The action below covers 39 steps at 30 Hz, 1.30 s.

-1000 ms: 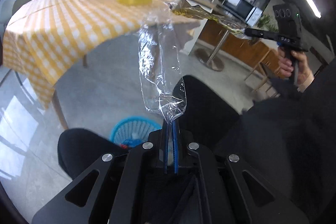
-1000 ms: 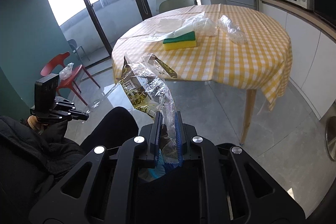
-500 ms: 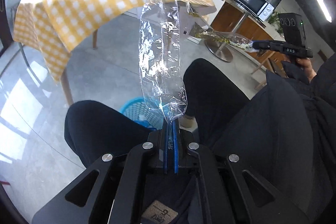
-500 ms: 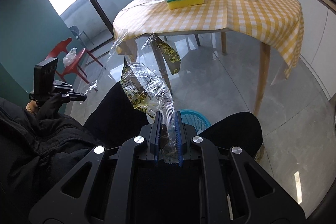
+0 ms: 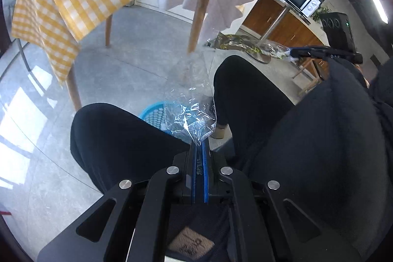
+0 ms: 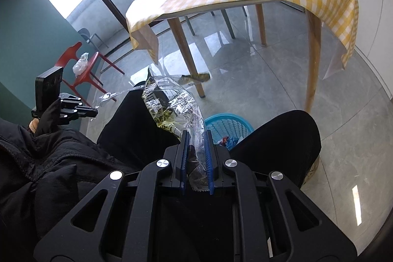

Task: Collect trash
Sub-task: 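Carry the clear and gold wrappers down over the blue wastebasket with both tools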

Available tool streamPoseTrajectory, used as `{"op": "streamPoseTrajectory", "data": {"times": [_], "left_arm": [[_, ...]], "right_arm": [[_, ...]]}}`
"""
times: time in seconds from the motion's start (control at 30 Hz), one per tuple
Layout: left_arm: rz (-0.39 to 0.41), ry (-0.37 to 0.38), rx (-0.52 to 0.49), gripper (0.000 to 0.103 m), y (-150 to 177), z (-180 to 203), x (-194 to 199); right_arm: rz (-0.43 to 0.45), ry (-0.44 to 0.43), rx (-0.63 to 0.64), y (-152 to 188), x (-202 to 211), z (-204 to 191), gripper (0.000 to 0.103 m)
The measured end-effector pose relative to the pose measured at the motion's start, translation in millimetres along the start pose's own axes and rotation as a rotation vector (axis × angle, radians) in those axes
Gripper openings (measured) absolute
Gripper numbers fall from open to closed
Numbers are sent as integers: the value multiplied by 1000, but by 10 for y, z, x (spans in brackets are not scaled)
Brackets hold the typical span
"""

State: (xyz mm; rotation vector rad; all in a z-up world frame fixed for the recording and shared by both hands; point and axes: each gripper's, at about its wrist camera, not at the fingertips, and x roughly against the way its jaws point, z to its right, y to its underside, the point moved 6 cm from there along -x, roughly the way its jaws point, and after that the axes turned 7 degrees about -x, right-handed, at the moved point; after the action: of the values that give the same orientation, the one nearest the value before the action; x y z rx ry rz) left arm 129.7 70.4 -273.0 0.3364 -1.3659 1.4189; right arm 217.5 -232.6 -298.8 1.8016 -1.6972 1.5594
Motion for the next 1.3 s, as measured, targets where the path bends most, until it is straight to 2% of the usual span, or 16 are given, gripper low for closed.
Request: {"op": "streamPoseTrajectory", "data": {"times": [0.13, 0.2, 0.37, 0.43, 0.5, 0.57, 0.6, 0.87, 1.07, 1.3], "left_arm": [[-26, 29, 44, 3, -30, -100, -234], [-31, 15, 51, 3, -59, -138, -332], [-60, 72, 127, 3, -158, -215, -553], [-86, 67, 121, 3, -189, -203, -638], [-102, 15, 87, 3, -228, -195, -729], [-147, 21, 89, 3, -241, -174, -882], [-154, 0, 87, 3, -239, -197, -922], [-232, 20, 145, 3, -276, -309, -1287], [-295, -22, 177, 3, -247, -375, -1478], [-417, -44, 253, 3, -122, -434, -1806]], "right_arm": [[-23, 9, -16, 12, -100, 62, 12], [-32, 18, -27, 8, -161, 103, 12], [-64, 39, -40, -13, -390, 141, 12], [-78, 35, -52, -31, -472, 150, 12], [-91, 53, -56, -57, -552, 179, 12], [-116, 80, -91, -83, -667, 252, 12], [-127, 78, -112, -93, -722, 275, 12], [-203, 90, -164, -150, -1101, 346, 14], [-254, 120, -138, -154, -1378, 368, 14], [-325, 163, -101, -154, -1712, 342, 14]]}}
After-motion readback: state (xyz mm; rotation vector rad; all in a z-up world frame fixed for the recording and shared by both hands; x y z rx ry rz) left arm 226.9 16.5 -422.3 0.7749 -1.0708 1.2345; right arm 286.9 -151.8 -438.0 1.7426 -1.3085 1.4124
